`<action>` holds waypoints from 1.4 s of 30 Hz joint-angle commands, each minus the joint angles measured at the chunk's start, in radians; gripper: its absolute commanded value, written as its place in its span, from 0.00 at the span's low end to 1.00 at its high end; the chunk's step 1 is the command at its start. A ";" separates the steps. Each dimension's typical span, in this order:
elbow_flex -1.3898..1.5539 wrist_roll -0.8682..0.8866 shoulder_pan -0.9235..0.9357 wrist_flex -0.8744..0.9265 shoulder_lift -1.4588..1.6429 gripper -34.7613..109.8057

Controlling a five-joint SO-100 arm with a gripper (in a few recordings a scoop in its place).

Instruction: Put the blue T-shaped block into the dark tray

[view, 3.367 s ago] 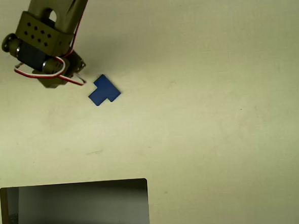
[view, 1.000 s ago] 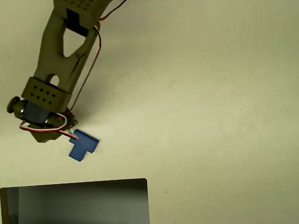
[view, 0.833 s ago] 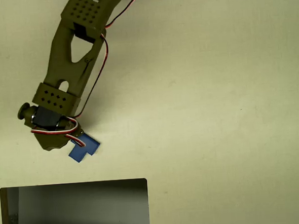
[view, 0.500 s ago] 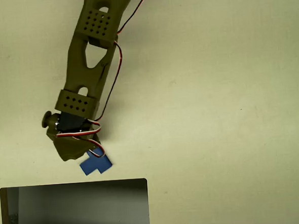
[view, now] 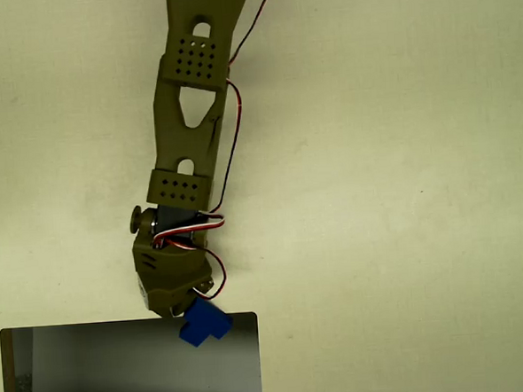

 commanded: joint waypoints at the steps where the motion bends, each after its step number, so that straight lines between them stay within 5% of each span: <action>1: -0.017 0.008 -0.003 -0.067 -0.020 0.24; 8: -0.038 0.089 -0.002 -0.195 -0.051 0.24; 19: -0.031 0.514 -0.081 -0.922 -0.225 0.24; 42: 0.281 0.502 -0.189 -1.480 -0.232 0.24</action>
